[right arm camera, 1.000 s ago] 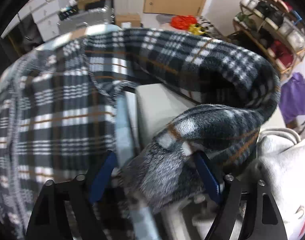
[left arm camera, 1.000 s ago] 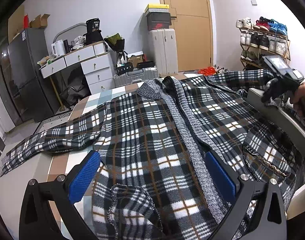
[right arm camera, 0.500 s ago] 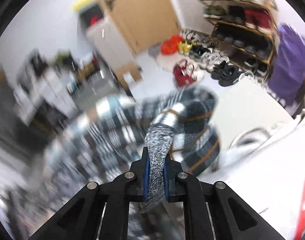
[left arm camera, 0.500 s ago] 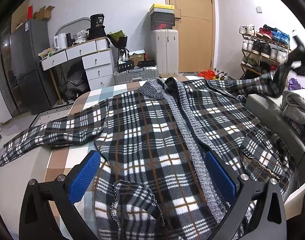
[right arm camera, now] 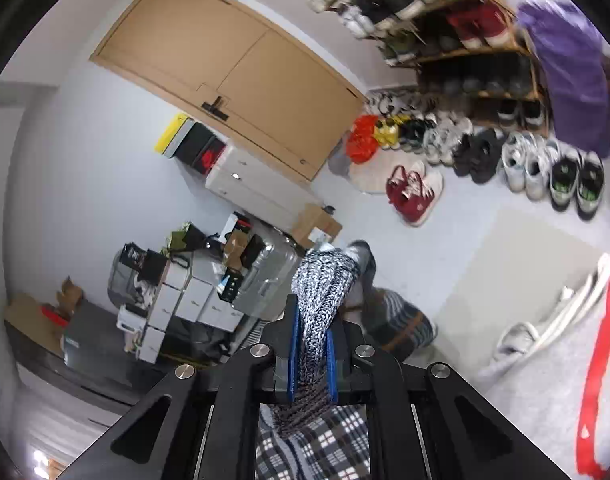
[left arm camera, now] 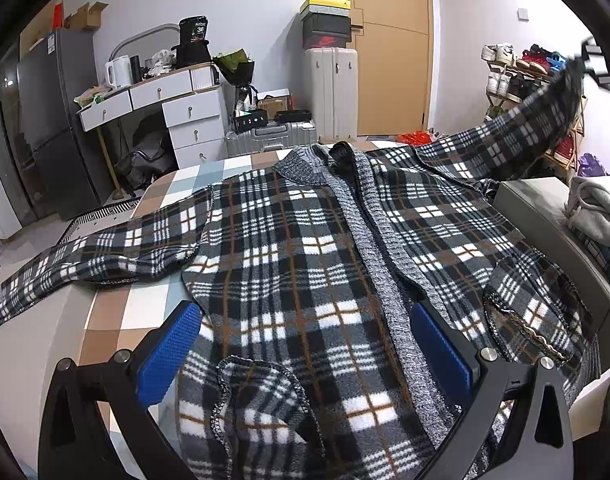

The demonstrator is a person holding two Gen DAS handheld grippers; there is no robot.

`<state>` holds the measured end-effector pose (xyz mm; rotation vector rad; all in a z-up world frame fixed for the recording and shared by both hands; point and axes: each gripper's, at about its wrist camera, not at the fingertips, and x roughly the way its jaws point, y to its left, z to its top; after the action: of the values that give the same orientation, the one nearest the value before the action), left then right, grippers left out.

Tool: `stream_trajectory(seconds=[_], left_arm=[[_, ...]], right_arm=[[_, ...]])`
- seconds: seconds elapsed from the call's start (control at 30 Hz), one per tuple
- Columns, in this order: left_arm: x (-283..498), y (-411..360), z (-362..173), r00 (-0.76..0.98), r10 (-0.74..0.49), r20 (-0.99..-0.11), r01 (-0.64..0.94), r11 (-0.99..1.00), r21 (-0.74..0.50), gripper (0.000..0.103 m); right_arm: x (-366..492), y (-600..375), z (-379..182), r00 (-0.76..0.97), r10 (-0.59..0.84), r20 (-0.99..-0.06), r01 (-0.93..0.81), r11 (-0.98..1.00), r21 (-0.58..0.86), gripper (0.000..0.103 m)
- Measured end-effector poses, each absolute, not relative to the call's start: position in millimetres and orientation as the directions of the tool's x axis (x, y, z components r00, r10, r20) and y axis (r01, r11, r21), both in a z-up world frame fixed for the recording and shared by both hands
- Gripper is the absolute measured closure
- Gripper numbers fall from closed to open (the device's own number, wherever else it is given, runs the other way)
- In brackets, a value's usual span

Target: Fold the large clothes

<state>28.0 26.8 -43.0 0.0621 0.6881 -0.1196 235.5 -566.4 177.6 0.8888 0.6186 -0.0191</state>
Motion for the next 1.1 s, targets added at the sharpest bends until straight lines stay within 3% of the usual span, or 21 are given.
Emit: stream_trajectory(seconds=[0.23, 0.33, 0.47, 0.53, 0.6, 0.7, 0.93, 1.1], left_arm=[[28.1, 44.7, -28.9, 0.77, -0.126, -0.625, 0.132, 0.991, -0.037, 0.001], [17.7, 66.7, -6.1, 0.81, -0.138, -0.57, 0.117, 0.99, -0.075, 0.001], [2.2, 99.5, 17.0, 0.877, -0.039, -0.479, 0.015, 0.998, -0.055, 0.001], [0.9, 111.7, 19.5, 0.879, -0.002, -0.476, -0.031, 0.998, -0.061, 0.001], [5.2, 125.7, 14.2, 0.856, 0.068, -0.512, -0.105, 0.994, -0.044, 0.001], [16.8, 137.0, -0.1, 0.804, 0.274, -0.528, -0.26, 0.96, 0.102, 0.001], [20.4, 185.6, -5.6, 0.752, 0.249, -0.611, -0.348, 0.936, -0.047, 0.001], [20.1, 191.0, -4.9, 0.753, 0.229, -0.617, -0.361, 0.928, -0.096, 0.001]], right_arm=[[259.3, -495.5, 250.5, 0.842, 0.248, -0.479, 0.168, 0.723, 0.67, 0.093], [270.1, -441.7, 262.2, 0.813, 0.306, -0.496, 0.105, 0.76, 0.641, 0.093], [283.8, -348.8, 254.4, 0.738, 0.409, -0.537, 0.006, 0.791, 0.611, 0.093], [292.5, -298.4, 245.9, 0.693, 0.471, -0.545, -0.049, 0.786, 0.617, 0.093], [303.3, -246.4, 232.7, 0.645, 0.543, -0.538, -0.105, 0.76, 0.641, 0.093], [325.9, -166.6, 201.0, 0.56, 0.624, -0.545, -0.164, 0.728, 0.665, 0.093], [372.0, -10.4, 74.5, 0.339, 0.694, -0.635, -0.171, 0.709, 0.684, 0.093], [385.3, 58.0, -29.3, 0.18, 0.638, -0.749, -0.146, 0.77, 0.621, 0.092]])
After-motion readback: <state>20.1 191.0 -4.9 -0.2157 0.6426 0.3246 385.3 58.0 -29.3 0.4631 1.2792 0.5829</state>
